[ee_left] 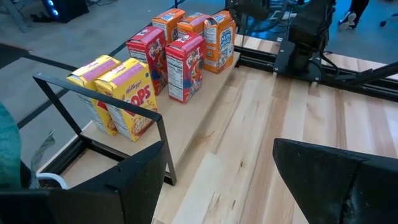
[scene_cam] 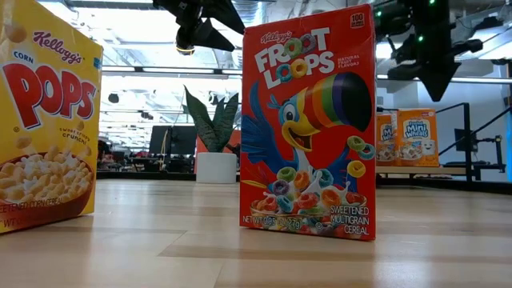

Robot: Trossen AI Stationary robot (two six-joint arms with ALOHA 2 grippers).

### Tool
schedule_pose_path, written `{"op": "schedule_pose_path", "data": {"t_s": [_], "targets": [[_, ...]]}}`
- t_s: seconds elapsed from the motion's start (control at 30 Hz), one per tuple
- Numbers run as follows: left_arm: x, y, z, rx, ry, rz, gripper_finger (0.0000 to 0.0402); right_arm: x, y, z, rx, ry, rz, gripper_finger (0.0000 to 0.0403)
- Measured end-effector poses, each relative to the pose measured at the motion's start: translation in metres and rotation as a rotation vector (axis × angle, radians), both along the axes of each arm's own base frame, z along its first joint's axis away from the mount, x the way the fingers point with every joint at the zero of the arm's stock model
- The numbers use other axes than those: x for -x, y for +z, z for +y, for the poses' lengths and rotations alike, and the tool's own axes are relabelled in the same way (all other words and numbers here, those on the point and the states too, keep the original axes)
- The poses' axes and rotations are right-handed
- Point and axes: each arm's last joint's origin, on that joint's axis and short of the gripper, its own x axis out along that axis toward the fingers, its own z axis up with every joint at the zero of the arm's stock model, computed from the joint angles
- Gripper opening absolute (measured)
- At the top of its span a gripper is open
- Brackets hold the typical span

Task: Stack cereal on shelf
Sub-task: Put the red cereal box on the shelf aligned with the red cereal boxes

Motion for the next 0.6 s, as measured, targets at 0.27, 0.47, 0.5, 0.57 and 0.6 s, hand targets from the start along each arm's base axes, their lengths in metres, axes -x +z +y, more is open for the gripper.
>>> {"op": "schedule_pose_path", "data": {"t_s": [0.27,0.47,0.5,0.57,0.6], "targets": [[0.0,0.0,0.0,-0.003,-0.003,0.002,0.0286,-0.01,-0.011,-0.01,0.0,-0.017,0.069,0.0009],[0.0,0.0,0.0,-0.005,-0.004,0.003,0.0286,-0.021,-0.02,-0.015,-0.018,0.022,0.1,0.0037],[0.0,0.0,0.0,-0.005,-0.004,0.003,0.0286,-0.022,-0.02,-0.016,-0.019,0.027,0.103,0.0041],[0.0,0.0,0.0,-0.004,-0.009,0.003,0.0286,-0.023,-0.022,-0.017,-0.02,0.028,0.111,0.0043],[0.0,0.0,0.0,-0.003,-0.012,0.003,0.0286,-0.023,-0.022,-0.017,-0.018,0.03,0.112,0.0042]]}}
